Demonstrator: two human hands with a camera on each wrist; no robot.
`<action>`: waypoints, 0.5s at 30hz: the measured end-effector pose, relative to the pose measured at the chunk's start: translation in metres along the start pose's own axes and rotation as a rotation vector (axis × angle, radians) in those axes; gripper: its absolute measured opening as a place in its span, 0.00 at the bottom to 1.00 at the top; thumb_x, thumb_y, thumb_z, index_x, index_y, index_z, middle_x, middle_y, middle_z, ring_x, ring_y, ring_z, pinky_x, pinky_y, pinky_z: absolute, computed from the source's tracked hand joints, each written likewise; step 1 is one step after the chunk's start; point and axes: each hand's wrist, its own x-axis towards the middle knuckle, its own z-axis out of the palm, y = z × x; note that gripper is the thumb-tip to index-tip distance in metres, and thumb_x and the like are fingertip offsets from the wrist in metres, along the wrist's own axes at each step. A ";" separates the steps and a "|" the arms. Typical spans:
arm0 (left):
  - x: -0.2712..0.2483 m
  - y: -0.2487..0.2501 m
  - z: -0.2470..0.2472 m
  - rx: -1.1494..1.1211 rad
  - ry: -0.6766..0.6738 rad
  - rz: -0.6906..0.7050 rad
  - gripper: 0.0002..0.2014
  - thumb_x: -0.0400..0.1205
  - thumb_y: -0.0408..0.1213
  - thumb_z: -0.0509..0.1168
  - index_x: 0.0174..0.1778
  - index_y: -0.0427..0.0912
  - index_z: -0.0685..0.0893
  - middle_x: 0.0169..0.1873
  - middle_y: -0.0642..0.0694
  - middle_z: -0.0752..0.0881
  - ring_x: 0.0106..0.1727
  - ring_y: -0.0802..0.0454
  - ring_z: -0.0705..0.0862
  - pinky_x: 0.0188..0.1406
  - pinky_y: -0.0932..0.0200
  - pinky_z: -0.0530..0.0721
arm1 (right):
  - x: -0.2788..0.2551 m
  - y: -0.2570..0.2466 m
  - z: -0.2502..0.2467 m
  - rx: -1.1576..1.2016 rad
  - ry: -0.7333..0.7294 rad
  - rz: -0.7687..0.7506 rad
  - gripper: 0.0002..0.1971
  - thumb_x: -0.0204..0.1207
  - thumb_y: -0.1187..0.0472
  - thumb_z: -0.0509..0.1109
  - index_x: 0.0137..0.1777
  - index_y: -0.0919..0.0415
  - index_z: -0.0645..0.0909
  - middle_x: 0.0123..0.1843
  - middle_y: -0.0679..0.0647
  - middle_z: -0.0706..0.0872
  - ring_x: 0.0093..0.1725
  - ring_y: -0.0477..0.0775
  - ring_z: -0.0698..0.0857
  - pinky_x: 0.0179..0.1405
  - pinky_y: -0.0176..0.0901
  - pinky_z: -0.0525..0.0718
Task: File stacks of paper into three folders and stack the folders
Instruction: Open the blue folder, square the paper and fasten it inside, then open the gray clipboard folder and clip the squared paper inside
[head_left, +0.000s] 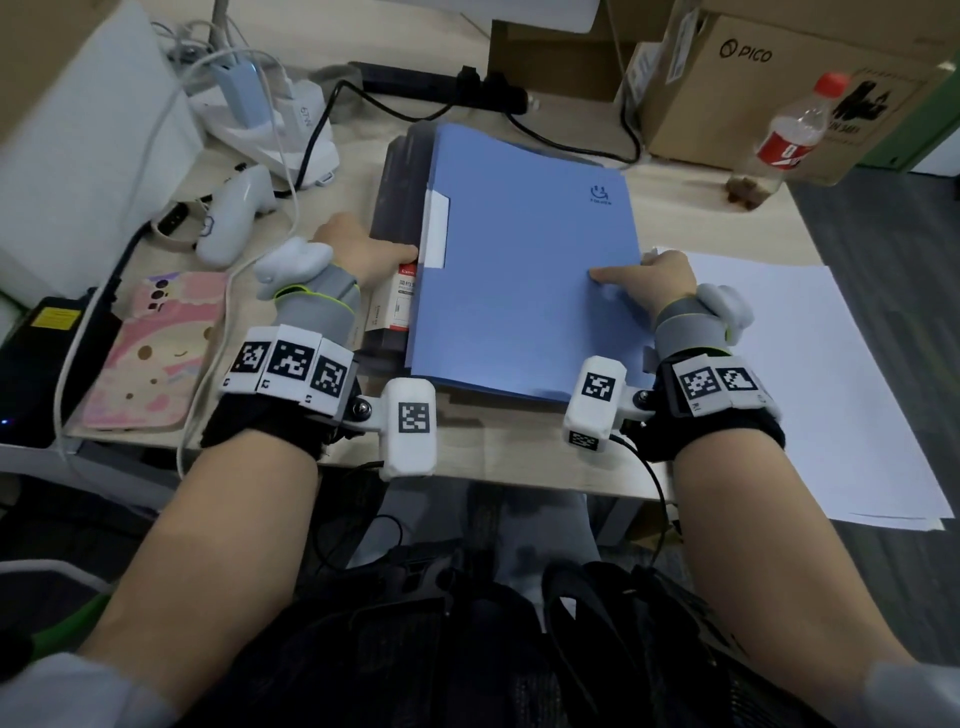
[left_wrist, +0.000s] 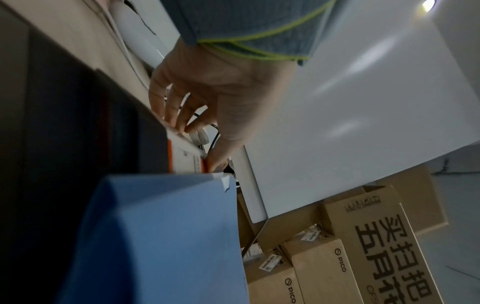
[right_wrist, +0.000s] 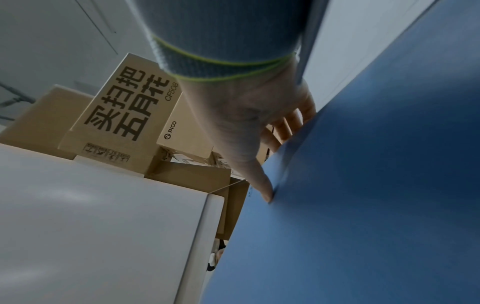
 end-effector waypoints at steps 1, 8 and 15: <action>0.002 -0.001 0.000 -0.007 -0.013 -0.015 0.21 0.70 0.50 0.72 0.43 0.32 0.83 0.47 0.29 0.84 0.50 0.38 0.83 0.38 0.56 0.77 | 0.002 0.002 0.000 -0.009 0.004 0.006 0.19 0.61 0.50 0.81 0.34 0.59 0.74 0.34 0.51 0.80 0.34 0.55 0.77 0.27 0.41 0.71; 0.016 -0.005 0.004 -0.103 -0.084 -0.066 0.49 0.45 0.60 0.71 0.63 0.37 0.81 0.62 0.38 0.81 0.62 0.39 0.82 0.64 0.44 0.82 | 0.007 0.007 0.000 0.027 0.058 0.011 0.19 0.62 0.57 0.82 0.51 0.63 0.83 0.46 0.57 0.86 0.42 0.56 0.82 0.40 0.42 0.77; 0.004 0.000 -0.002 -0.349 -0.152 -0.082 0.31 0.57 0.42 0.81 0.56 0.36 0.85 0.48 0.40 0.88 0.47 0.43 0.88 0.54 0.45 0.87 | 0.003 0.008 -0.006 0.076 0.111 0.037 0.13 0.63 0.60 0.79 0.47 0.63 0.85 0.42 0.57 0.86 0.38 0.58 0.83 0.39 0.42 0.79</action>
